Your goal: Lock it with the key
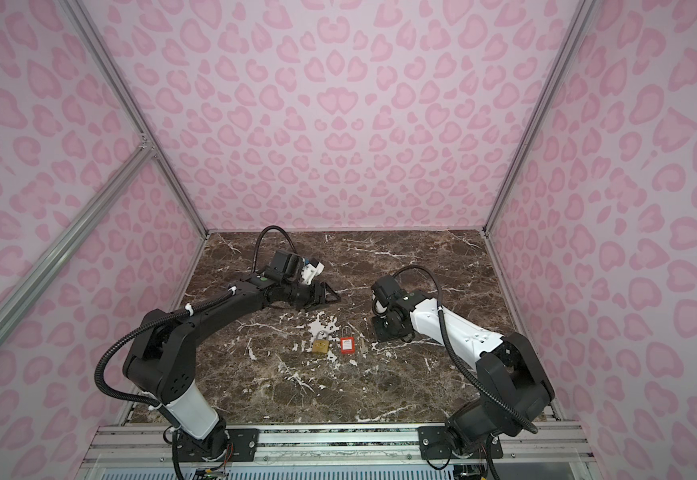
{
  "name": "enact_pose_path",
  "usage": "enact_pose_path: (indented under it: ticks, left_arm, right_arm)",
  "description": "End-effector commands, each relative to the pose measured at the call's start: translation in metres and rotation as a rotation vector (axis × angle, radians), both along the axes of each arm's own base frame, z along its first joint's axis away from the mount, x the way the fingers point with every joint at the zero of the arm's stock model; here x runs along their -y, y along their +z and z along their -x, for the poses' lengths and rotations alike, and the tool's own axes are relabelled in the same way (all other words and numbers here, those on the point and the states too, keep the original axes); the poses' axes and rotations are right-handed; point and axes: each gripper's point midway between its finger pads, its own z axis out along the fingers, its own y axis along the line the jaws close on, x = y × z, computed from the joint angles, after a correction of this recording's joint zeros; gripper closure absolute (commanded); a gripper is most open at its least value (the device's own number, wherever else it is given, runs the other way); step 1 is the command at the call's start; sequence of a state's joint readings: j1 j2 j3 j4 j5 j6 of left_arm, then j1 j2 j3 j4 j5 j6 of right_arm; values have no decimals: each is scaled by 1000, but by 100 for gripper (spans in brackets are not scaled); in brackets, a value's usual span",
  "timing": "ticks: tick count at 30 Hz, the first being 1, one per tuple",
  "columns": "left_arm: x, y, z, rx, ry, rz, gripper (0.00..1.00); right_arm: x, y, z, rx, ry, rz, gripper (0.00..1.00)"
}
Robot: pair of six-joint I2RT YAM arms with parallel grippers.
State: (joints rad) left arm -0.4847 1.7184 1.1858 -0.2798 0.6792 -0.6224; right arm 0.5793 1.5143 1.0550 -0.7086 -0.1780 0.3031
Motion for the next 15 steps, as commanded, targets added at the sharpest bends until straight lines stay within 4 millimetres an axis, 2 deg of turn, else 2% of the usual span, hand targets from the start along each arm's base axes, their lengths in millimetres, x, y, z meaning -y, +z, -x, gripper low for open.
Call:
enact_pose_path:
  ticks: [1, 9, 15]
  left_arm:
    - [6, 7, -4, 19, -1, 47, 44]
    - [9, 11, -1, 15, 0, 77, 45]
    - [14, 14, 0, 16, -12, 90, 46]
  right_arm:
    - [-25, 14, -11, 7, 31, -104, 64]
    - [-58, 40, -27, 55, 85, -214, 64]
    - [-70, 42, -26, 65, 125, -223, 63]
